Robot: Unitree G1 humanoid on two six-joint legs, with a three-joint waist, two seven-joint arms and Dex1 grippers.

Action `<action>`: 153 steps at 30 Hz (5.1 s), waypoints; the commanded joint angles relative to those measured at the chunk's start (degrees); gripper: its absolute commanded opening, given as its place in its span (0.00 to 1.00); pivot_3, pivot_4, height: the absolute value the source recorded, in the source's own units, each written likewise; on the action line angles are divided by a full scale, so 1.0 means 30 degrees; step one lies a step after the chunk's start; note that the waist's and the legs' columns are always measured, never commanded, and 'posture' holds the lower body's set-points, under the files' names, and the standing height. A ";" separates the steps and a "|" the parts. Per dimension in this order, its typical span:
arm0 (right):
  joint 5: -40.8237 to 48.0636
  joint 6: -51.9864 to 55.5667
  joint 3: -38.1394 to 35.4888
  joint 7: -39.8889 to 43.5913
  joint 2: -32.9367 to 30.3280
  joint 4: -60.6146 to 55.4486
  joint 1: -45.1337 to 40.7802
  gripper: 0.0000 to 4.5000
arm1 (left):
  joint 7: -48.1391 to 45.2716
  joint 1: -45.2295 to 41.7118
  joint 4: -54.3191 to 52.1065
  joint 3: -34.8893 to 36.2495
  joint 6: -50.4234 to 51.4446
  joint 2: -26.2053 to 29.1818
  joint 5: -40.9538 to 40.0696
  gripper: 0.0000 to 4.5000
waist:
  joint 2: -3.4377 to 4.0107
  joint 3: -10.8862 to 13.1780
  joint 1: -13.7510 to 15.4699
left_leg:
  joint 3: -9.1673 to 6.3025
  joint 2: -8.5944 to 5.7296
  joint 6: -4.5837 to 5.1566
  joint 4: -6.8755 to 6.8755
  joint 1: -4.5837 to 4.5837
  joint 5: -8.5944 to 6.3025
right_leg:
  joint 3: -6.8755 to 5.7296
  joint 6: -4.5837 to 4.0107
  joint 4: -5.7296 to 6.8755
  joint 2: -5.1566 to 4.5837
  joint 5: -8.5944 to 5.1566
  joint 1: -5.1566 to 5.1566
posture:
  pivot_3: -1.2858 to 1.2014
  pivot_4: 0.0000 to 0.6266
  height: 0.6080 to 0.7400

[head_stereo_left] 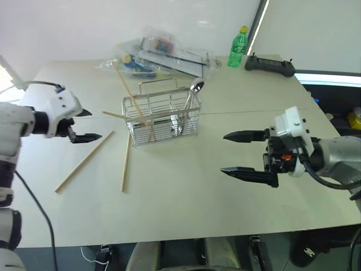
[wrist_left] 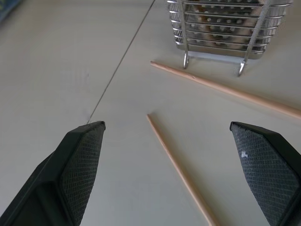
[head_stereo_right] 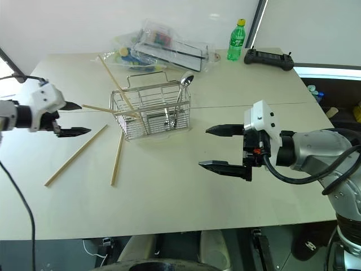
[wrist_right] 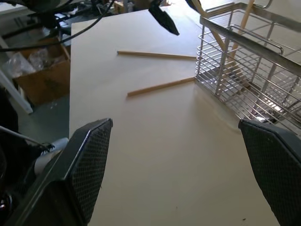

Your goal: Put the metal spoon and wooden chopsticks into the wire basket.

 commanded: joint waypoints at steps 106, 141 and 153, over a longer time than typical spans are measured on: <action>-0.0207 -0.1592 -0.0122 -0.3045 0.0675 -0.0327 0.1490 0.99 | 1.4275 -0.7879 -0.8115 0.9235 0.9355 -0.9360 -1.1726 1.00 | -0.0131 0.0045 0.0043 | -0.0037 0.0045 0.0043 0.0231 0.0004 -0.0039 | -0.0016 0.0041 -0.0030 0.0069 0.0102 0.0130 | 0.52 0.24 0.99; -0.1446 -0.2174 0.1702 -0.2814 0.2129 0.0212 0.1043 0.99 | 1.1942 -0.6015 -0.3417 0.2535 2.0388 -0.1463 -0.4461 1.00 | -0.0100 0.0072 -0.0028 | -0.0033 0.0046 0.0049 0.0179 -0.0011 -0.0041 | -0.0014 0.0046 -0.0036 0.0077 0.0092 0.0091 | 0.52 0.24 0.99; -0.1506 -0.2203 0.1982 -0.4049 0.3245 -0.0417 0.1585 0.99 | 1.4277 -0.3233 -0.7106 0.2324 2.6006 -0.3972 -0.4638 1.00 | -0.0100 0.0072 0.0013 | -0.0046 0.0049 0.0047 0.0186 -0.0006 -0.0041 | -0.0009 0.0044 -0.0021 0.0069 0.0093 0.0088 | 0.52 0.24 0.99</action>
